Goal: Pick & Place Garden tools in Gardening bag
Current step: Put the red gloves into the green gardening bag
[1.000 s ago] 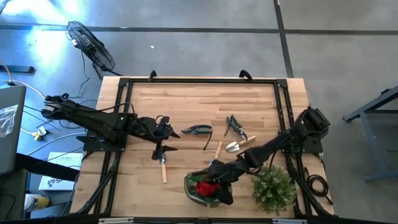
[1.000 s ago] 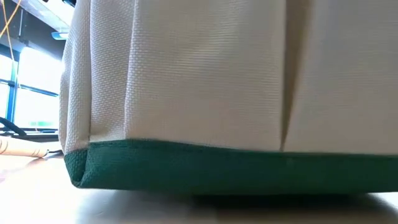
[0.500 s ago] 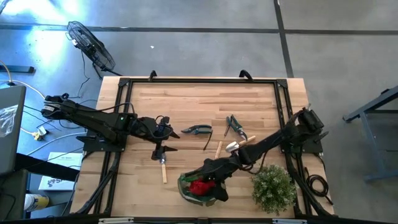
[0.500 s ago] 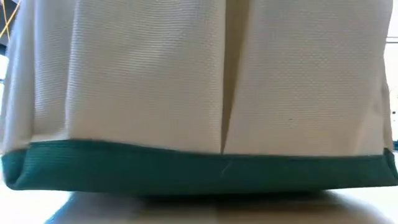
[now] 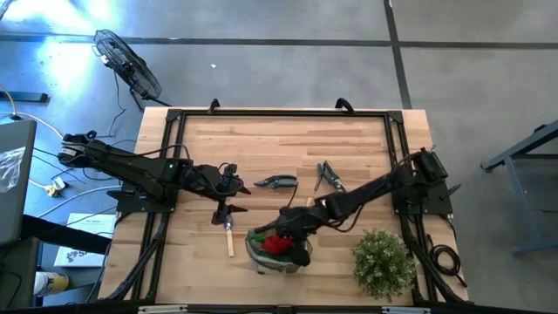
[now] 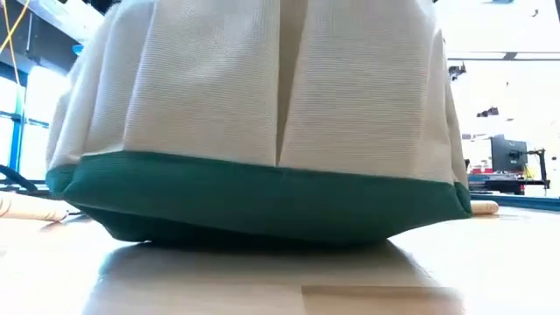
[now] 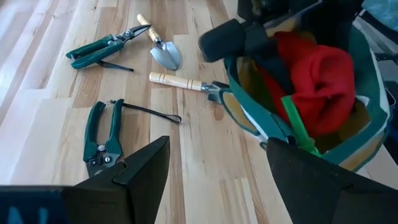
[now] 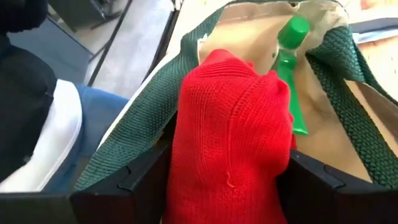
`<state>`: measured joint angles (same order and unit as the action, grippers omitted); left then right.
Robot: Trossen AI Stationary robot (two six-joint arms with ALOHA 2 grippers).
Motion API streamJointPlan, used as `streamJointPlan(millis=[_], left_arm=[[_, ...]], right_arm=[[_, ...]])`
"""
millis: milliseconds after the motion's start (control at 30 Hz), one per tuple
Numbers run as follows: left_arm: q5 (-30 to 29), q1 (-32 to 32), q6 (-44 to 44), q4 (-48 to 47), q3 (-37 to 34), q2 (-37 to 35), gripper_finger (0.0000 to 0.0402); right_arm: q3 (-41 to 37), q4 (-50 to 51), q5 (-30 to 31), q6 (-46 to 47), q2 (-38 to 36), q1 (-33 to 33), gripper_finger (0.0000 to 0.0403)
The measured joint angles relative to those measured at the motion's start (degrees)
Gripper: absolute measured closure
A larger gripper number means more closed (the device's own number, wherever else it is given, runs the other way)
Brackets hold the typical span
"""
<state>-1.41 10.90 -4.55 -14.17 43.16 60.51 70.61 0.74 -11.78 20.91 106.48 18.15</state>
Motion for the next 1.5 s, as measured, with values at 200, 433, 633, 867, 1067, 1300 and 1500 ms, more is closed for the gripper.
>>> streamJointPlan(millis=[200, 433, 633, 867, 1067, 1300, 1500], left_arm=[[-0.2, 0.0, 0.2, -1.4, 0.0, 0.0, 0.0142], [-1.0, 0.0, 0.2, -1.3, 0.0, 0.0, 0.0142], [-0.9, 0.0, -0.2, -1.0, 0.0, 0.0, 0.0142], [0.3, 0.0, -0.2, -1.0, 0.0, 0.0, 0.0142], [0.5, 0.0, -0.2, -1.0, 0.0, 0.0, 0.0142], [0.4, 0.0, -0.2, -1.0, 0.0, 0.0, 0.0142], [0.4, 0.0, 0.0, -1.0, 0.0, 0.0, 0.0142]], right_arm=[[1.6, 5.7, -0.3, -0.4, 0.0, 1.5, 0.0160], [4.3, 6.3, -0.1, 0.4, 0.0, 2.2, 0.0160], [6.5, 6.7, 0.6, 0.3, 0.0, 2.6, 0.0160], [6.8, 7.1, 5.4, -3.3, 0.0, 2.7, 0.0160], [6.8, 12.6, 11.7, -4.8, 0.0, 0.6, 0.0160], [6.8, 13.7, 16.6, -10.7, 0.0, -0.3, 0.0160], [6.8, 14.7, 17.7, -11.8, 0.0, -0.6, 0.0160]])
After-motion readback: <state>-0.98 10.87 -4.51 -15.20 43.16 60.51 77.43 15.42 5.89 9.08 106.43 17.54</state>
